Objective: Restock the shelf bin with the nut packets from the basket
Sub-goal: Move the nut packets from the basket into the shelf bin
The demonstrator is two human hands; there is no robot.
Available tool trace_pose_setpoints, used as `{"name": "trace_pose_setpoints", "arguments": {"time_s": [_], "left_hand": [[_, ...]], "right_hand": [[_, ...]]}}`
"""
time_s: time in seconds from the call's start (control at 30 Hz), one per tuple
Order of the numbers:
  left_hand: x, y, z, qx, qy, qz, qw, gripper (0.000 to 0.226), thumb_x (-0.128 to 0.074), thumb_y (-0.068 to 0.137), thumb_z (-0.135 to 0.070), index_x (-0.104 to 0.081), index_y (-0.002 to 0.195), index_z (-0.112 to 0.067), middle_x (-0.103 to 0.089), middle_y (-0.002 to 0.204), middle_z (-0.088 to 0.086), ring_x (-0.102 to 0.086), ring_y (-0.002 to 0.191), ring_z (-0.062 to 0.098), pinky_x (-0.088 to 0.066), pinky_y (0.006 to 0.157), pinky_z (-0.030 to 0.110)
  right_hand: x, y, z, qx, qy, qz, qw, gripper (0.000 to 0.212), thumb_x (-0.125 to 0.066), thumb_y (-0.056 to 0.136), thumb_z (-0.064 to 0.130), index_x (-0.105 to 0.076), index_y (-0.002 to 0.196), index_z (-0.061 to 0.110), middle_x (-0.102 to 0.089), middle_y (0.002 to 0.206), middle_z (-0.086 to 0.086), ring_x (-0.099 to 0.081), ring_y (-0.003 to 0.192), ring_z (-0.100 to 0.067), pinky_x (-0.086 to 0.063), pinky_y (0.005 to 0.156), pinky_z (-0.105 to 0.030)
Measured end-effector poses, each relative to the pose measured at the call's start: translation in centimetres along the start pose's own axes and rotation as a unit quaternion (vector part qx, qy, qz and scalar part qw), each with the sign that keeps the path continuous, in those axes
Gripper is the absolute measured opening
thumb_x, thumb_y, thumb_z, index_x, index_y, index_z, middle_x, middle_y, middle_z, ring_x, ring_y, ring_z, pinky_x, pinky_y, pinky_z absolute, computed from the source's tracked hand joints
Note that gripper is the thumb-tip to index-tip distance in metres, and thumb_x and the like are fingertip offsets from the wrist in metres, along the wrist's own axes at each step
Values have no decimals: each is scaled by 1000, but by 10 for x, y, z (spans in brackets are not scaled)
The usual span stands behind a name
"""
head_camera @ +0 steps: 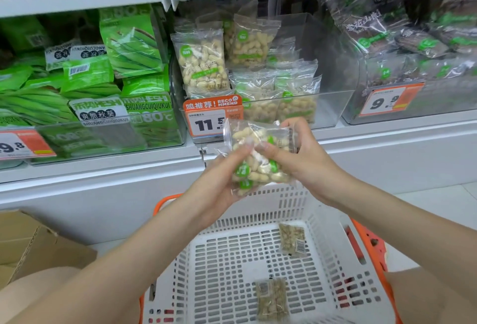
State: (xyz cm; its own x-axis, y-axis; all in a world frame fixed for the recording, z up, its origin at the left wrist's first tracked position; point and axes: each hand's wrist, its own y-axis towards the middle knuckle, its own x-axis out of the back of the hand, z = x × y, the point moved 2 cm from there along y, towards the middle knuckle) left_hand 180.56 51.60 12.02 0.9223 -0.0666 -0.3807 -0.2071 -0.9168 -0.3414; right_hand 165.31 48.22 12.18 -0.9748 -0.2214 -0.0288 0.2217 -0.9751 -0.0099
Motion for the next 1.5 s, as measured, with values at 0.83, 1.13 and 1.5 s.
{"name": "trace_pose_setpoints", "arguments": {"time_s": [0.83,1.13,1.5], "left_hand": [[18,3,-25,34,225,28,973,66,-84,56,-6,-49,113,-7,-70,95,13,-70,73,20,-57,61,27],[1,-3,-14,3,178,48,983,65,-76,62,-26,-54,123,-16,-72,107,4,-68,89,20,-56,81,38],[7,11,-39,-117,368,-80,919,61,-74,71,-49,-50,121,-21,-56,121,-10,-58,106,6,-50,85,27]], "right_hand": [[21,-9,7,21,-148,322,935,60,-78,74,4,-49,121,25,-57,113,14,-59,102,-11,-51,83,-30],[14,-8,12,72,-83,235,966,66,-79,71,9,-45,118,40,-58,116,12,-63,106,-20,-57,83,-39],[33,26,50,157,-67,85,982,66,-79,63,3,-44,113,28,-58,119,-4,-66,95,-16,-58,77,-32]]}}
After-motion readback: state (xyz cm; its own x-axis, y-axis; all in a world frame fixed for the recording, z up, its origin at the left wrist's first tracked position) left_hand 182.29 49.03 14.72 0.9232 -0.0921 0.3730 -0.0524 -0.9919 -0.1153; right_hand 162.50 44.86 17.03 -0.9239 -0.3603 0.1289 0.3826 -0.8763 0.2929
